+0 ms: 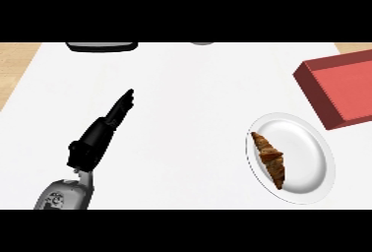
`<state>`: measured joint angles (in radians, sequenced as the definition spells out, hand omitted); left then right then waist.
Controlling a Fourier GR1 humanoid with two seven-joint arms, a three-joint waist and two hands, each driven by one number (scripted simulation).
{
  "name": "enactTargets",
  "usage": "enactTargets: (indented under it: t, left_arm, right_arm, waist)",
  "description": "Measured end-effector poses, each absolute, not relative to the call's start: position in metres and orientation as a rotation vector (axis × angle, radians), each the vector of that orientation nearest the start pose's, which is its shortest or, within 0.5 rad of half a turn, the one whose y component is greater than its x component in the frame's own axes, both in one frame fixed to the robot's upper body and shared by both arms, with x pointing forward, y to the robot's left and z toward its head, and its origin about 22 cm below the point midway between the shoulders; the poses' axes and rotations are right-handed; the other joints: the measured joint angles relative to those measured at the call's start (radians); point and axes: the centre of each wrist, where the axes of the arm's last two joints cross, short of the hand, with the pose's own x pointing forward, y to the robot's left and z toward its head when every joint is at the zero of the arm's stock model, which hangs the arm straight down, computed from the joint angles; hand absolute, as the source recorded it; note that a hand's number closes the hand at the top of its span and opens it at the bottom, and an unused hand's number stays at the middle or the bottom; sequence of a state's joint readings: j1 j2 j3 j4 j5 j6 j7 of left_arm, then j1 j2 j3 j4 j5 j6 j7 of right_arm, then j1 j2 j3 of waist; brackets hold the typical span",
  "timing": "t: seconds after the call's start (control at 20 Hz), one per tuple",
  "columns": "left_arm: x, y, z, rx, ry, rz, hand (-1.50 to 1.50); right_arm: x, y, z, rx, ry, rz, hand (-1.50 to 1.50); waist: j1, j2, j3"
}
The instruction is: Pick the eggplant from the plate and place it in the cardboard box
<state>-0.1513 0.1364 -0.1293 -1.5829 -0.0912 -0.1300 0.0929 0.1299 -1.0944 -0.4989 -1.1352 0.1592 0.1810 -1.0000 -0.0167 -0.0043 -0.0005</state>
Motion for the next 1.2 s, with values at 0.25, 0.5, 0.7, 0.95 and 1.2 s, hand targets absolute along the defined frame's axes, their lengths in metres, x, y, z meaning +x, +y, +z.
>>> enactTargets:
  t: [0.25, 0.5, 0.7, 0.95, 1.2]
  left_arm:
    - [0.276, 0.209, 0.040, -0.033, -1.598, -0.452, 0.00]
    - [0.282, 0.211, 0.039, -0.041, -1.600, -0.453, 0.00]
    - [0.287, 0.210, 0.048, -0.057, -1.607, -0.463, 0.00]
    - [0.284, 0.199, 0.045, -0.057, -1.608, -0.466, 0.00]
    - [0.287, 0.198, 0.044, -0.059, -1.609, -0.477, 0.00]
  right_arm:
    - [0.170, -0.584, 0.216, -0.952, -1.828, 0.980, 1.50]
    - [0.188, -0.583, 0.231, -0.961, -1.821, 0.915, 1.50]
    - [0.209, -0.584, 0.235, -0.951, -1.812, 0.878, 1.50]
    - [0.236, -0.578, 0.244, -0.920, -1.810, 0.845, 1.50]
    - [0.265, -0.570, 0.245, -0.918, -1.793, 0.813, 1.50]
  waist:
    - [0.013, 0.003, 0.000]
    - [0.021, 0.005, 0.001]
    - [0.035, 0.008, 0.001]
    - [0.042, 0.010, 0.001]
    - [0.048, 0.012, 0.001]
